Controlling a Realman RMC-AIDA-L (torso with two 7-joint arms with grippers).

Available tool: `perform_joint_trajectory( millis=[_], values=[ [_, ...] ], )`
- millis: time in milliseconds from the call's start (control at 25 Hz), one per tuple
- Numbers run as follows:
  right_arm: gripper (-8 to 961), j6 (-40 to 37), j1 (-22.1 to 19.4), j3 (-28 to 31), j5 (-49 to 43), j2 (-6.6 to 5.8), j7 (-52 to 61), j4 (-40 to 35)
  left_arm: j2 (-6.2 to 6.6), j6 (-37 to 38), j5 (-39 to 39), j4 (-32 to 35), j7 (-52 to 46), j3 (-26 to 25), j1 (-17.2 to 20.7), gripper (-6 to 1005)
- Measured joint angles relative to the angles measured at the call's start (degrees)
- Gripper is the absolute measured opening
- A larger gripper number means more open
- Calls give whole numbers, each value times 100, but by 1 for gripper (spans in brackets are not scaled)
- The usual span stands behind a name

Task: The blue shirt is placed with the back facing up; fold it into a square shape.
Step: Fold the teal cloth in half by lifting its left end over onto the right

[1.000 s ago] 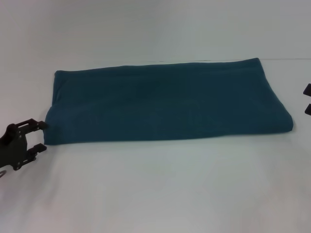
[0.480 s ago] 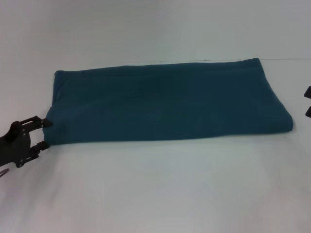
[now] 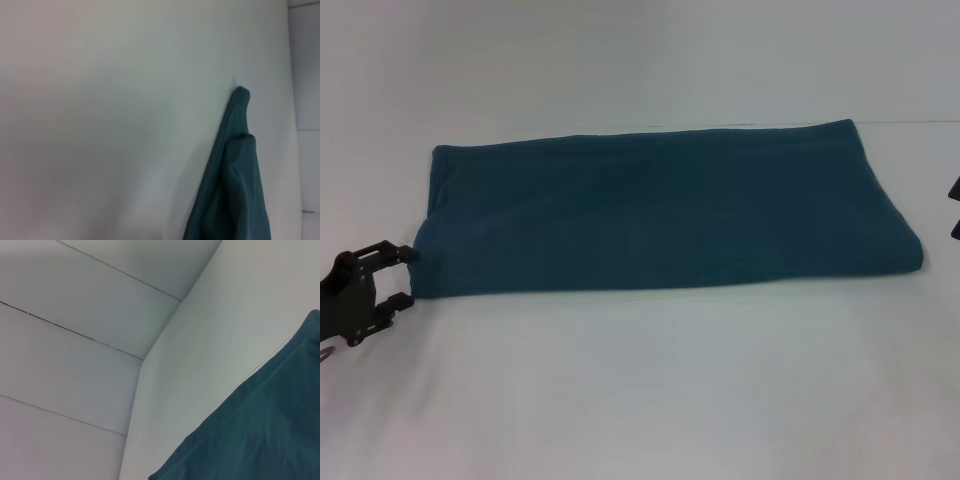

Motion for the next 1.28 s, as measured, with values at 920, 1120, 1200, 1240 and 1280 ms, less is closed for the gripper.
perform_joint_trajectory(
  millis=[920, 1120, 1200, 1240, 1280],
  values=[
    [869, 143, 14, -1, 0, -18, -16, 131, 9, -411, 5, -308, 29, 41, -206, 669],
    [868, 149, 5, 5, 5, -18, -25, 131, -9, -484, 8, -370, 103, 43, -334, 669],
    [867, 149, 5, 6, 4, -18, -26, 130, 3, -548, 10, -486, 166, 47, -422, 668],
    [867, 149, 5, 7, 3, -18, -27, 130, 9, -567, 10, -515, 181, 47, -443, 668],
    [867, 149, 3, 8, 2, -19, -28, 130, 18, -606, 11, -560, 205, 48, -482, 668]
  ],
)
